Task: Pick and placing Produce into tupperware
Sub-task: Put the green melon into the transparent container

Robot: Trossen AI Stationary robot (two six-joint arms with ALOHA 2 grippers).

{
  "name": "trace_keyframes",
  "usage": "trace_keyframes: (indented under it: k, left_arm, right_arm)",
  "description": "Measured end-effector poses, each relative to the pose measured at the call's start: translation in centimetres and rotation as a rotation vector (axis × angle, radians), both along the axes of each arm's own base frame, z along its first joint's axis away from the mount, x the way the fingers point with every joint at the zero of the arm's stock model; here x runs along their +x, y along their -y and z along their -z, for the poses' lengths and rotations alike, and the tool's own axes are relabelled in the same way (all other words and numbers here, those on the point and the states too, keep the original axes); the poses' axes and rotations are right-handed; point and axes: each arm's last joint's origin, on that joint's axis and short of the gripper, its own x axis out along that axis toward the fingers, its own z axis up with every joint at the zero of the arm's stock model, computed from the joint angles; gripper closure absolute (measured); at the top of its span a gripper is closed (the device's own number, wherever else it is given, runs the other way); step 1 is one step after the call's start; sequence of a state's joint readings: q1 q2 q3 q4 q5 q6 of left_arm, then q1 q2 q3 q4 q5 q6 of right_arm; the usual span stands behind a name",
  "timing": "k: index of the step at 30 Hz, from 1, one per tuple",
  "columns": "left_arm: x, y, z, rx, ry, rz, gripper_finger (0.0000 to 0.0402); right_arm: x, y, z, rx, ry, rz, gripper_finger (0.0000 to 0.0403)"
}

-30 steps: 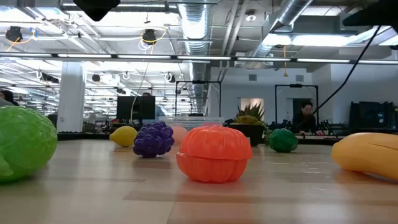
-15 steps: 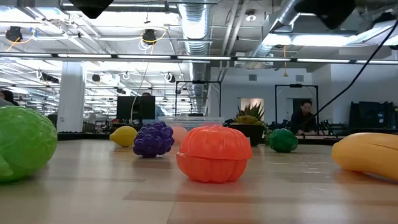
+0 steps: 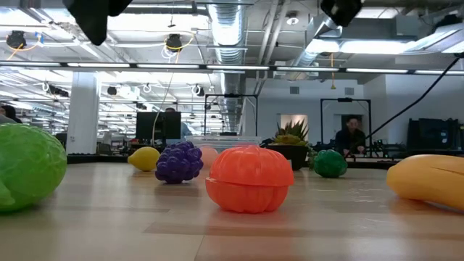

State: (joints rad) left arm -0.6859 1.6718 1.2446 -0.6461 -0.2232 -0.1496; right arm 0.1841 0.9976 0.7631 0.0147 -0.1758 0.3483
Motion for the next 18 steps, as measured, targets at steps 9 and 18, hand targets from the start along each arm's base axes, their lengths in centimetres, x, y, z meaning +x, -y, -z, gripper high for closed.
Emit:
trace_keyframes:
  k: [9,18]
  left_arm:
    - [0.1,0.0,0.6,0.063,-0.014,0.090,0.0093]
    - [1.0,1.3,2.9,0.088,-0.057,0.118,0.0093]
  right_arm:
    - [0.4,3.0,-0.5,0.022,0.051,-0.013,0.0122]
    - [-0.1,5.1,-0.7,0.022,0.063,-0.029,0.0122]
